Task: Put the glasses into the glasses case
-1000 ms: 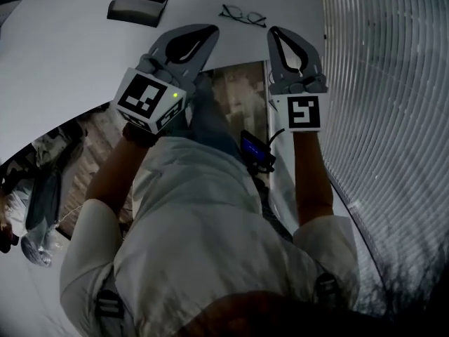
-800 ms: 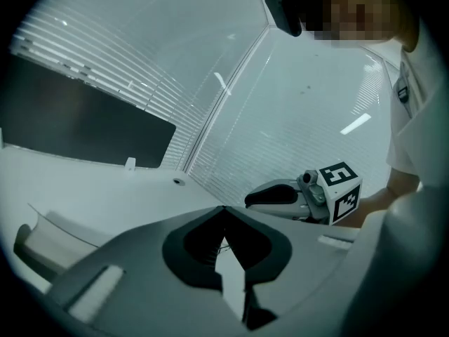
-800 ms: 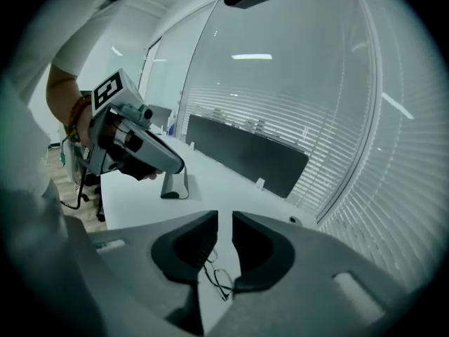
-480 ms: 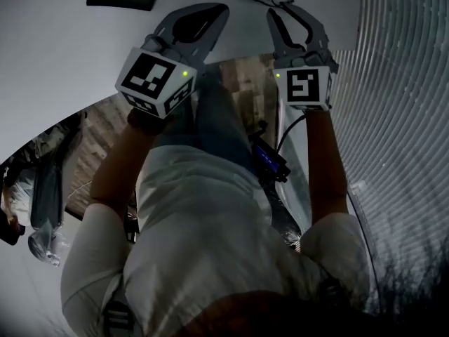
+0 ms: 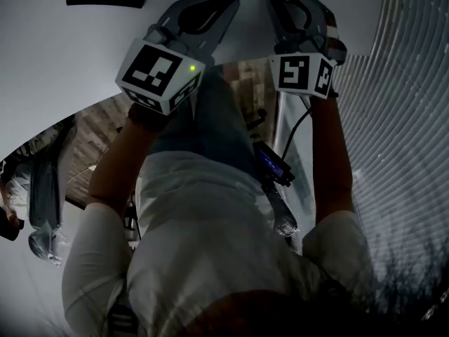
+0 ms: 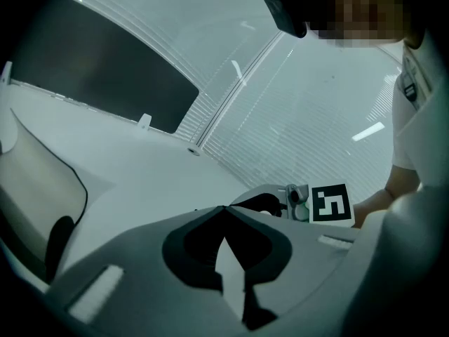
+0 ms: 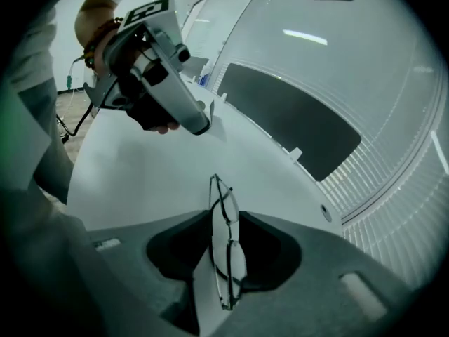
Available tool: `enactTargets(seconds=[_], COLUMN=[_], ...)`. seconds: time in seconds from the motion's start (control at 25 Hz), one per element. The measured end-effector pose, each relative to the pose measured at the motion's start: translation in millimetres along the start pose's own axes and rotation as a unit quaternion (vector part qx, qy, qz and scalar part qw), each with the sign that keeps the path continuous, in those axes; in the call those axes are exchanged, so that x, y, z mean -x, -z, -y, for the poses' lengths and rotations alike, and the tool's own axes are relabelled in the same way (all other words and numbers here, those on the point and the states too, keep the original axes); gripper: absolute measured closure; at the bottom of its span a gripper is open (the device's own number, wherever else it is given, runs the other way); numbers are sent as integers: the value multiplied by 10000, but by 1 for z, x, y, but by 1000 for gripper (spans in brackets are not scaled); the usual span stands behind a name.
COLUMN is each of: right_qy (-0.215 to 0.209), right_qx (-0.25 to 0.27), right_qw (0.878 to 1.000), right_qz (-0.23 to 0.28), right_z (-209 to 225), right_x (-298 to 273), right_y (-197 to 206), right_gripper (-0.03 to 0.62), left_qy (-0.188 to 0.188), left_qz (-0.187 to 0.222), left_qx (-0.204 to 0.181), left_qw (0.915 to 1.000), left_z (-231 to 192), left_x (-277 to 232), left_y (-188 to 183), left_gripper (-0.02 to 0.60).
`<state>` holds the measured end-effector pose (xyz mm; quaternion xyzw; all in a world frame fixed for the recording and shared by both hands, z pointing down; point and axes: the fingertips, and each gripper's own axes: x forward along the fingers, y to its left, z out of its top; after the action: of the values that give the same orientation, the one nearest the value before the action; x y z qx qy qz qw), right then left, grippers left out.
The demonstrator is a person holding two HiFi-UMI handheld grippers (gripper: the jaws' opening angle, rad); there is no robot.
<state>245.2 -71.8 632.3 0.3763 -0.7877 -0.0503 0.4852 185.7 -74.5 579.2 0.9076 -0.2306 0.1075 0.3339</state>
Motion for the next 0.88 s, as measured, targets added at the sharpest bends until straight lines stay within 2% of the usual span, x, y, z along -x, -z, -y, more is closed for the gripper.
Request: enactTargets(seconds=[0.12,0.32,0.36,0.4,0.52,0.88], right_qy=[-51,99,128,165,259,404], right_qx=[131,444,516,591,771,659], right_qw=[9999,9989,9985,9981,9966,9970], right_qz=[-71,-98,-103,-106,-97,-45], right_z=[-1,1,1,1,3,10], right_x=[-2,-14,-16,-16,-12,13], right_y=[2,6,5,4,2,-2], right_gripper=[474,491,499,560,571,576], left_qy=[-1,-61,-67,-65,-58,-68], left_qz=[55,36,29,22,28,78], left_qx=[28,91,99,106,116,93], left_qw=[10000,9999,9999,9999,9999,9999], left_z=[-2,-13,-15,-15,-10,6], left_x=[0,-3,-3,-2,-1,5], left_y=[-5,1,2,3,4,0], left_gripper=[581,581,581,581,581,581])
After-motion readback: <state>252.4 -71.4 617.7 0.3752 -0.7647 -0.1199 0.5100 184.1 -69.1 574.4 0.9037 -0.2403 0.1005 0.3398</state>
